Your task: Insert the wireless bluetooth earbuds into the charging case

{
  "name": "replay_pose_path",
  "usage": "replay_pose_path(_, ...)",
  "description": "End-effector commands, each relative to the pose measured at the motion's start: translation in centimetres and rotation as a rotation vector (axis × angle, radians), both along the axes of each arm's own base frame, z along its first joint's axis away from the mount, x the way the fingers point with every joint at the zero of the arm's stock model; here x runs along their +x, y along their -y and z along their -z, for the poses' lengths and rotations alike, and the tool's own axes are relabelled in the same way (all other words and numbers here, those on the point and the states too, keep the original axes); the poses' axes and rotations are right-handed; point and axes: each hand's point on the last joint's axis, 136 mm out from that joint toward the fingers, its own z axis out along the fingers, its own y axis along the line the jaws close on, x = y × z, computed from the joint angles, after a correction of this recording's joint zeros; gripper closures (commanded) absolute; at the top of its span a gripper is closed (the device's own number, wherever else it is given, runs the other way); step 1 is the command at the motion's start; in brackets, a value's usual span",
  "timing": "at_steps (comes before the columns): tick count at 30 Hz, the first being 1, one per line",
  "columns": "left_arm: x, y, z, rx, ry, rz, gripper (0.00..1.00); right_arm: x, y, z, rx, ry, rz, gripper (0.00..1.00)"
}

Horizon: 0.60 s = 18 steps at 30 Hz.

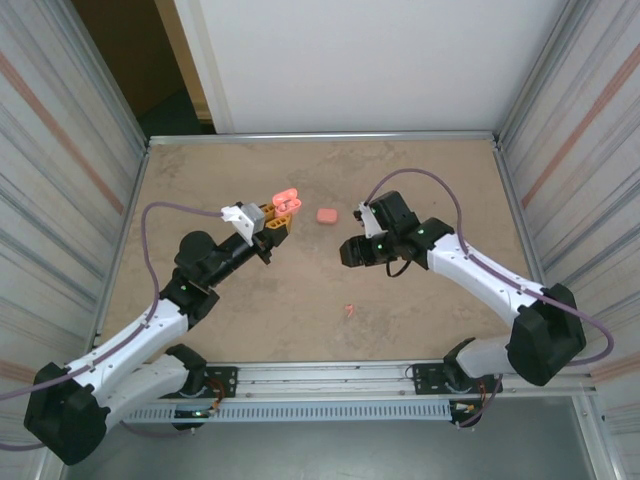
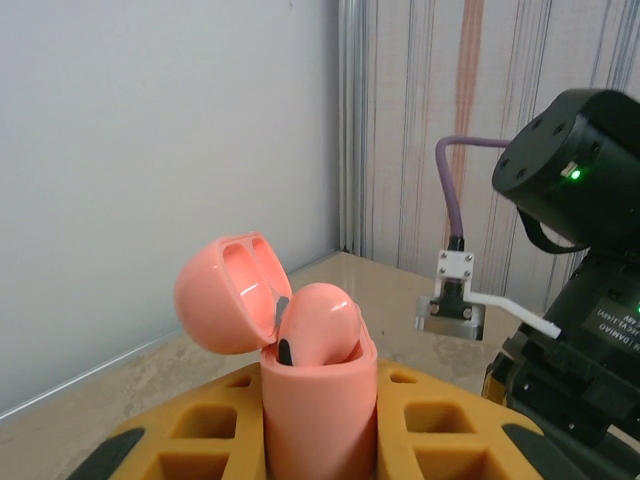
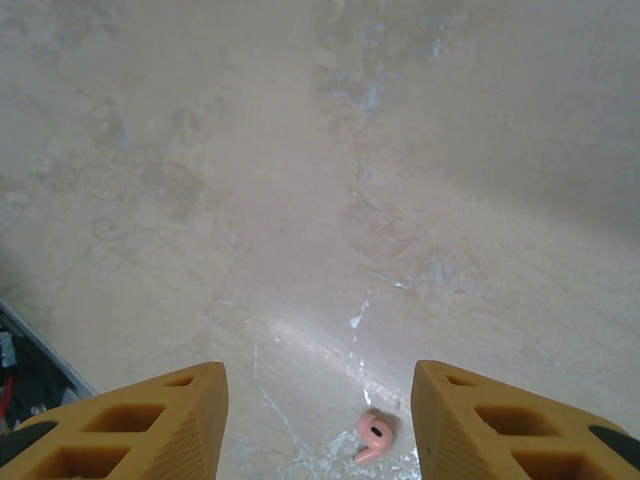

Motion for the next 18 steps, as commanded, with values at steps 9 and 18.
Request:
replay_pose_path(9, -0.1, -0.9, -1.1, -0.009, 0.047, -0.032, 1.00, -2.5, 0.1, 6.1, -0.127, -0.166, 0.053, 0.51)
replay_pose_path(18, -0.3, -1.1, -1.0, -0.012, 0.043, -0.037, 1.00, -4.2, 0.3, 7.8, -0.202, -0.203, 0.025, 0.51)
